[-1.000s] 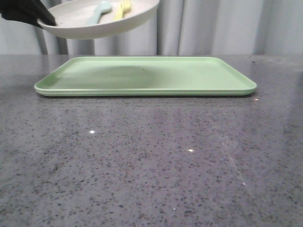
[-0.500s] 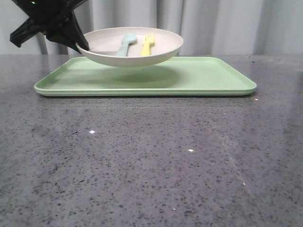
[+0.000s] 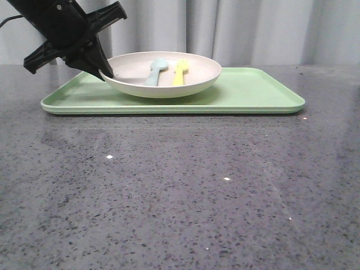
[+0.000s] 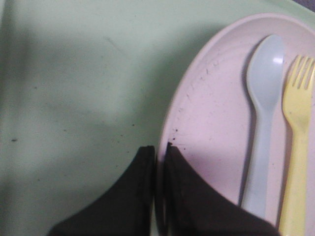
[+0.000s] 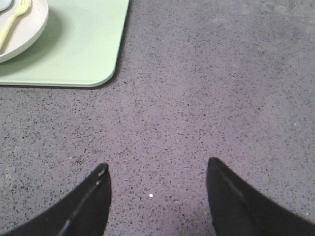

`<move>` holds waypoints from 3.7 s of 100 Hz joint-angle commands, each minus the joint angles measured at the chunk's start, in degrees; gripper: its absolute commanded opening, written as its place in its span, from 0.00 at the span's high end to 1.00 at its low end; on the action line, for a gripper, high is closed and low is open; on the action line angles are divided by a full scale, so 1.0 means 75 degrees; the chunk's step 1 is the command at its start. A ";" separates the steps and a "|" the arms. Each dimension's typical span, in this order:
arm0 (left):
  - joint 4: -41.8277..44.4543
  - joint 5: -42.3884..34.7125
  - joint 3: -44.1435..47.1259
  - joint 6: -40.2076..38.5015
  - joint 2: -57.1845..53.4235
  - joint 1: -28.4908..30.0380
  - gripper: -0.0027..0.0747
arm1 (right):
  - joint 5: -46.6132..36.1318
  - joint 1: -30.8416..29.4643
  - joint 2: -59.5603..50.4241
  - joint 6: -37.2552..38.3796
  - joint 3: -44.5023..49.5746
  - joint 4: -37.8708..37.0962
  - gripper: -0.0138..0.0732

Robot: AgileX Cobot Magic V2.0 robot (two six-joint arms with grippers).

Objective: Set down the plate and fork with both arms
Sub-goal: 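Lower the plate onto the tray and open the left gripper, then raise the left gripper away from the plate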

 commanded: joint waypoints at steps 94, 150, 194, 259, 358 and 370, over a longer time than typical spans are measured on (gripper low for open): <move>-0.0278 -0.0418 -0.0282 -0.0113 -0.0067 -0.0068 0.78 | -0.0599 -0.0038 0.0122 -0.0048 -0.0257 -0.0005 0.34; 0.0219 -0.0185 -0.0282 -0.0113 -0.0775 0.0157 0.44 | -0.0599 -0.0038 0.0122 -0.0048 -0.0257 -0.0005 0.34; 0.3023 0.1505 0.0005 -0.0063 -0.2635 0.1076 0.44 | -0.0599 -0.0038 0.0122 -0.0048 -0.0257 -0.0005 0.34; 0.3944 0.0904 0.4020 -0.0063 -0.6640 0.1548 0.44 | -0.0599 -0.0038 0.0122 -0.0048 -0.0257 -0.0005 0.34; 0.3880 0.0838 0.6196 -0.0063 -0.9746 0.1548 0.44 | -0.0485 -0.0038 0.0430 -0.0048 -0.0525 0.0839 0.34; 0.3880 0.0835 0.6196 -0.0063 -0.9746 0.1548 0.44 | -0.0293 -0.0038 0.1056 -0.0048 -0.1110 0.1018 0.34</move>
